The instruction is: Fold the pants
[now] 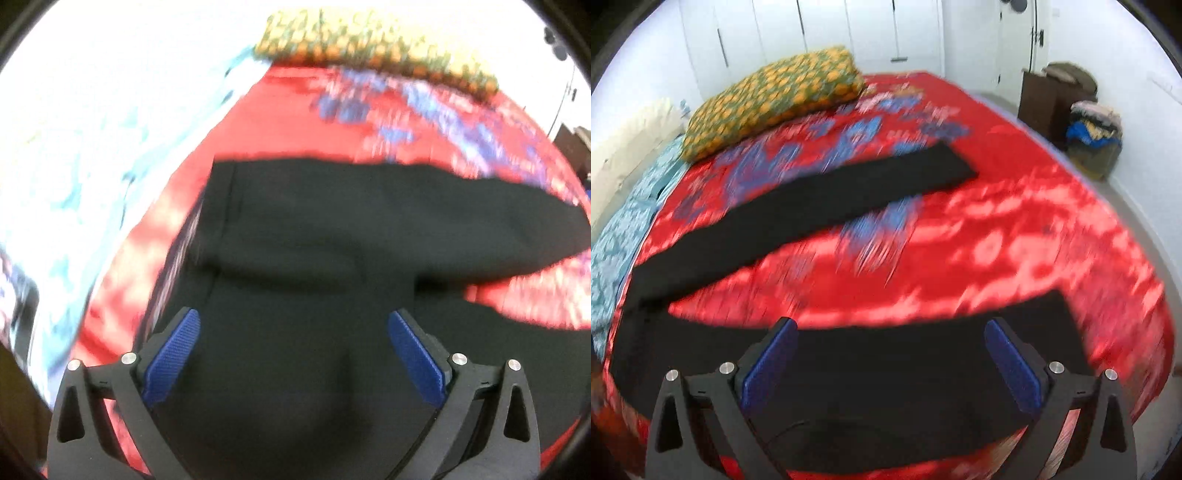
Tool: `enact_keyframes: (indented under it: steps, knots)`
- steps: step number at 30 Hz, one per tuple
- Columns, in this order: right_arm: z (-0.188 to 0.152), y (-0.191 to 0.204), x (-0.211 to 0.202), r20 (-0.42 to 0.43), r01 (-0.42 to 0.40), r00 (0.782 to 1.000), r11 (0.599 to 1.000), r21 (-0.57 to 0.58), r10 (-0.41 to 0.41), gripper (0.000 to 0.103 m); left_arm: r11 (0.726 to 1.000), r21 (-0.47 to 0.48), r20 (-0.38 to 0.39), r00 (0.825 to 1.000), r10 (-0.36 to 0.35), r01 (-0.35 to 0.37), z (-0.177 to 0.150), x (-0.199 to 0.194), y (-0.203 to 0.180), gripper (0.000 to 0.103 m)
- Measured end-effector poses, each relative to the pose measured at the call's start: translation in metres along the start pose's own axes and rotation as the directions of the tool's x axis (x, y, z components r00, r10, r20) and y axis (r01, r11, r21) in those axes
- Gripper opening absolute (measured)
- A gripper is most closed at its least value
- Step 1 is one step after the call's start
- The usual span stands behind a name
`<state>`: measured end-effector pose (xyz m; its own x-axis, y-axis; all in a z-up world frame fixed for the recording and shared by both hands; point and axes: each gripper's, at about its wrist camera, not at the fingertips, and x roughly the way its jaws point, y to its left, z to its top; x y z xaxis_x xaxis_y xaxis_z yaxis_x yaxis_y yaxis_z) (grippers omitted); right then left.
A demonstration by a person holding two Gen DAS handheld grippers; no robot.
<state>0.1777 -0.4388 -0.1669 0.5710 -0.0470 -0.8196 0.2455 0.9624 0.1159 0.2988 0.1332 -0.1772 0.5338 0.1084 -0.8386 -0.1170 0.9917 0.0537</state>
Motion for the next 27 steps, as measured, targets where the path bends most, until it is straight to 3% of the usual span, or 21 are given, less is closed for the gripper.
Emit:
enact_keyframes:
  steps: [1,3,5,7,9,11,14,16,19,24,27]
  knots:
    - [-0.012,0.004,0.004,-0.023,-0.013,1.000,1.000,0.007,0.014,0.101,1.000,0.002,-0.002,1.000,0.017,-0.017,0.009,0.008,-0.002,0.102]
    - [-0.030,0.016,0.014,-0.060,-0.040,0.997,0.999,0.013,0.041,0.101,0.993,-0.004,-0.078,0.990,0.120,-0.121,0.026,0.050,0.002,0.102]
    - [-0.038,0.023,0.023,-0.071,-0.053,0.996,0.999,-0.002,0.053,0.101,0.968,0.004,-0.170,0.954,0.247,-0.250,0.025,0.088,0.018,0.103]
    - [-0.040,0.027,0.033,-0.095,-0.040,0.995,0.999,-0.023,0.037,0.101,0.957,-0.016,-0.187,0.941,0.280,-0.288,0.022,0.100,0.038,0.103]
    - [-0.043,0.025,0.038,-0.100,-0.029,0.995,0.999,-0.036,0.025,0.101,0.952,-0.086,-0.189,0.943,0.273,-0.293,0.024,0.093,0.064,0.103]
    - [-0.047,0.023,0.043,-0.101,-0.030,0.995,0.998,-0.047,0.025,0.101,0.936,-0.129,-0.204,0.932,0.299,-0.328,0.025,0.080,0.082,0.102]
    - [-0.058,0.016,0.057,-0.140,-0.025,0.990,0.999,-0.045,0.018,0.101,0.952,-0.153,-0.177,0.955,0.237,-0.265,0.016,0.047,0.092,0.102]
    - [-0.065,0.005,0.066,-0.170,0.007,0.985,0.999,-0.050,-0.016,0.101,0.972,-0.106,-0.148,0.970,0.194,-0.211,0.006,0.024,0.082,0.102]
    - [-0.067,-0.032,0.067,-0.151,0.068,0.986,0.997,-0.046,-0.074,0.101,0.992,-0.028,-0.122,0.986,0.115,-0.120,-0.013,-0.001,0.047,0.102]
    - [-0.063,-0.123,0.065,-0.166,0.202,0.968,0.976,0.085,-0.186,0.103,0.991,0.135,-0.112,0.993,0.021,-0.005,-0.052,-0.020,-0.026,0.102]
    - [-0.059,-0.139,0.049,-0.172,0.275,0.953,0.950,0.147,-0.249,0.103,0.984,0.179,-0.135,0.991,0.009,0.015,-0.073,-0.010,-0.056,0.102]
